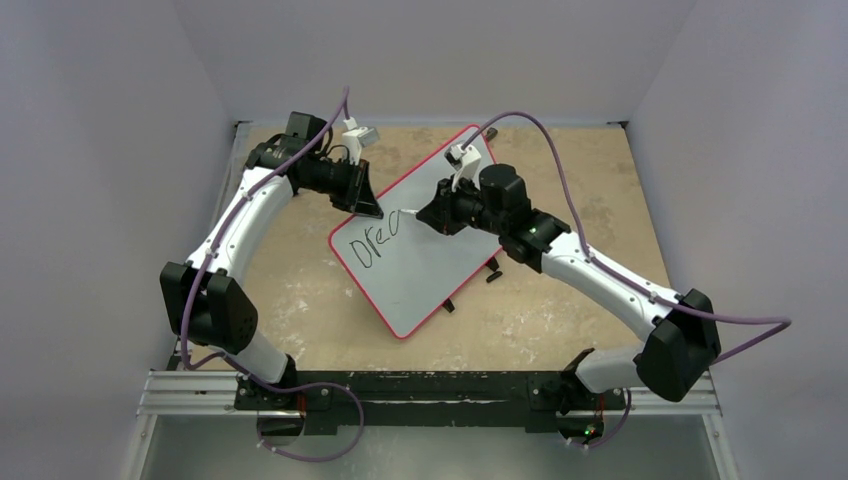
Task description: Write a sentence on the whiteboard
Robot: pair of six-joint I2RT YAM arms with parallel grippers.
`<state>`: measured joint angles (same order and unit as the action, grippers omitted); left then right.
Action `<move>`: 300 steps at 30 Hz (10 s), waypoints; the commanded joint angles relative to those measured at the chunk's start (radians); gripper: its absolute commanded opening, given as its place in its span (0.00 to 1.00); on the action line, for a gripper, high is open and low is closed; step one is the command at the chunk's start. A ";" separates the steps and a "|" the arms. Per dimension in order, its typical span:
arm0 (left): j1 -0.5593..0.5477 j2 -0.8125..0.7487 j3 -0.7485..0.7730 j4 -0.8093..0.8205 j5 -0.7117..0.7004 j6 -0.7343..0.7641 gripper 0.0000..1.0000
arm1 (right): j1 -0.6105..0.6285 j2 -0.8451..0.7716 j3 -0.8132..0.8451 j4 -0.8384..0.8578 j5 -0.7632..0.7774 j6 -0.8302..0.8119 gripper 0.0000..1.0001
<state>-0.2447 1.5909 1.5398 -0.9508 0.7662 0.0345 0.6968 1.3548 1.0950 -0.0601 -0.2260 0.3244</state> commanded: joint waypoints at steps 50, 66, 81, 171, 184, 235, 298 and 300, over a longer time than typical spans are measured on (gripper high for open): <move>-0.027 -0.046 -0.013 0.031 -0.093 0.073 0.00 | -0.019 -0.018 0.083 -0.013 0.062 -0.014 0.00; -0.027 -0.047 -0.012 0.031 -0.090 0.073 0.00 | -0.020 -0.061 -0.076 -0.005 0.065 -0.015 0.00; -0.028 -0.046 -0.011 0.030 -0.090 0.072 0.00 | -0.020 -0.047 -0.032 -0.001 0.077 -0.012 0.00; -0.063 -0.091 -0.038 0.043 -0.108 0.050 0.00 | -0.071 -0.036 -0.018 -0.064 0.128 0.008 0.00; -0.063 -0.100 -0.038 0.047 -0.117 0.050 0.00 | -0.071 -0.106 -0.047 -0.101 0.104 0.019 0.00; -0.067 -0.095 -0.044 0.049 -0.139 0.048 0.00 | -0.142 -0.045 0.093 0.017 0.085 -0.010 0.00; -0.070 -0.102 -0.046 0.048 -0.150 0.048 0.00 | -0.143 -0.104 -0.084 -0.056 0.098 0.020 0.00; -0.071 -0.103 -0.045 0.048 -0.150 0.049 0.00 | -0.144 -0.108 -0.095 -0.040 0.073 0.020 0.00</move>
<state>-0.2955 1.5158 1.5070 -0.9302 0.6891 0.0006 0.5545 1.2678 1.0233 -0.1200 -0.1040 0.3405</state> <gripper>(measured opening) 0.046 0.085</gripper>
